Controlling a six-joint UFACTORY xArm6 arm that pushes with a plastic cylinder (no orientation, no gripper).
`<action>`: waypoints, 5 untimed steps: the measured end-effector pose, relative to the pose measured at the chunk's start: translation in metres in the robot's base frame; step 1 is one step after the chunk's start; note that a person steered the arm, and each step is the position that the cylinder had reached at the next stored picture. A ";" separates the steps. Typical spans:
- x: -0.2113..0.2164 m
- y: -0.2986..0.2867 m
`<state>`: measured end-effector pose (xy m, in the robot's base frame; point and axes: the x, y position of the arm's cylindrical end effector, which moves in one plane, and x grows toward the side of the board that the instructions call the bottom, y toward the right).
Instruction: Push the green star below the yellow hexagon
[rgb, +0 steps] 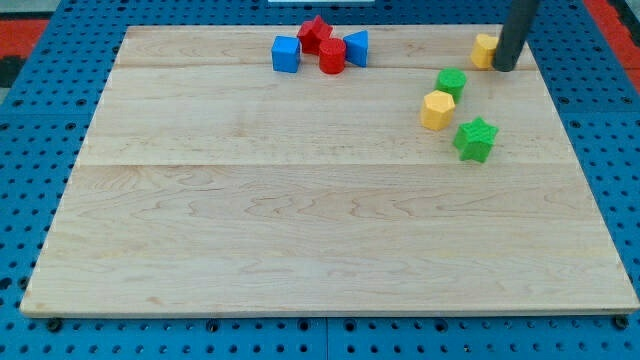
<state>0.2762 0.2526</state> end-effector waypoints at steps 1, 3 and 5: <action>-0.015 0.002; 0.007 -0.019; 0.099 -0.023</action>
<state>0.3757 0.2297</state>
